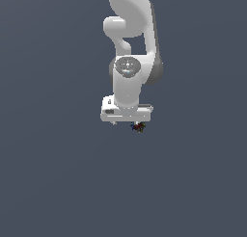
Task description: Pick up the object and move it to a goal position.
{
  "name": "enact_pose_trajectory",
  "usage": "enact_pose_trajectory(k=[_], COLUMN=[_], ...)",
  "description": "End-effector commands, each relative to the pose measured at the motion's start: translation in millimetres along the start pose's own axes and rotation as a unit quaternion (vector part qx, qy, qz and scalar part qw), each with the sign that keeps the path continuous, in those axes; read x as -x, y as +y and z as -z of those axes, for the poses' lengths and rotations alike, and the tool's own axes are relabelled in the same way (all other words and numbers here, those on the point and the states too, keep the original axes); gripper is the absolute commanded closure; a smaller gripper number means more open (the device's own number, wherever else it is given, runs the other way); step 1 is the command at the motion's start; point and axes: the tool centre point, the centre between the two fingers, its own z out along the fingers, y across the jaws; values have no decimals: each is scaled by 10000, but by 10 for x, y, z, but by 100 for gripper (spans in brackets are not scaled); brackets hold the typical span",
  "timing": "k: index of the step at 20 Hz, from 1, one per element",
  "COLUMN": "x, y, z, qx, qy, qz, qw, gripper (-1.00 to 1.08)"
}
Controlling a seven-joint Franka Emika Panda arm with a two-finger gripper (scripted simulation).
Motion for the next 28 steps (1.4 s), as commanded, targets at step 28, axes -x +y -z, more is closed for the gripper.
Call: enact_pose_trajectory(k=[28], x=[55], y=[21], z=[-87], qx=[-37], qy=[-72], qz=[536], qw=[9985], gripper=[-92])
